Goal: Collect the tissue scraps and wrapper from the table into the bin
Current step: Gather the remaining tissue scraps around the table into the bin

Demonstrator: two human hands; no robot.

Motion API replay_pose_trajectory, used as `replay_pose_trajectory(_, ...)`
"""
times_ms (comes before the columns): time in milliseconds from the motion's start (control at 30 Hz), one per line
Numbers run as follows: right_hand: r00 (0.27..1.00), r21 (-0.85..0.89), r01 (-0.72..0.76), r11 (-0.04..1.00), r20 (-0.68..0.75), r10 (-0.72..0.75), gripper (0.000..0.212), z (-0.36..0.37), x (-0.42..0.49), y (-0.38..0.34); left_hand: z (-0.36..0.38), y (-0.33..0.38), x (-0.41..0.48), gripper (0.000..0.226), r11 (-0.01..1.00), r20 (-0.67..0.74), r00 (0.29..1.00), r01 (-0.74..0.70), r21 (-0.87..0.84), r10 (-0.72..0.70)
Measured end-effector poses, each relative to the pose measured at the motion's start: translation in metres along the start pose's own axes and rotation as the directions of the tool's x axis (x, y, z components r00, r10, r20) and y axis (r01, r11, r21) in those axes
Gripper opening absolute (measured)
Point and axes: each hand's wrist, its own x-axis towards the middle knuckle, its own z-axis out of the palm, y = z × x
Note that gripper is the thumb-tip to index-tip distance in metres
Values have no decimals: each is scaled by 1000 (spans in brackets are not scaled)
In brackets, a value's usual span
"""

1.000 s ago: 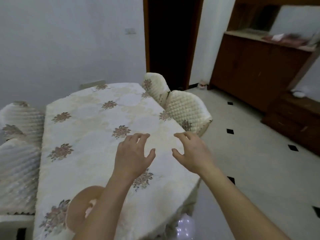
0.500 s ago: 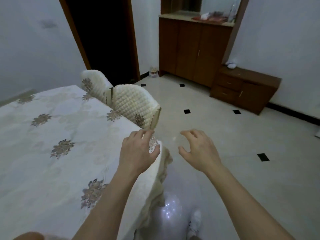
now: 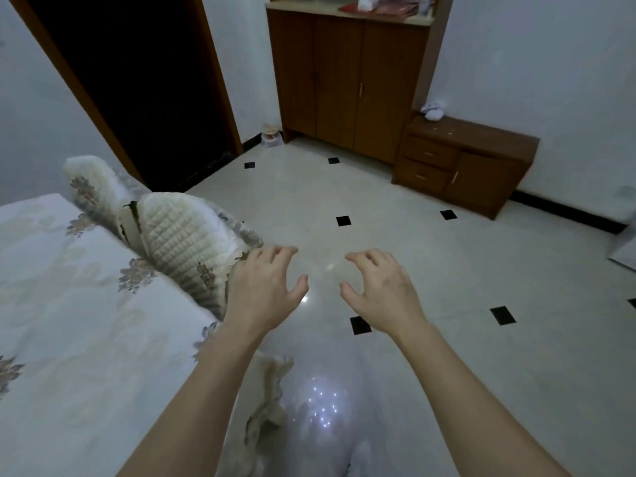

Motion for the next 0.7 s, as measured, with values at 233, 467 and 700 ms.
replay_pose_trajectory(233,997,-2,35,999,75,-34,49,-3,83,46,27,20,74,52,999,3,999,41,-10,-41)
replay_pose_trajectory(467,986,30,123,992,108,-125,49,19,165,55,53,-4,132,53,992,22,992,121,31,-121)
replay_pose_trajectory(700,970,22,185,983,157,-186,49,53,277,57,94,-48,217,53,980,14,980,197,19,-197)
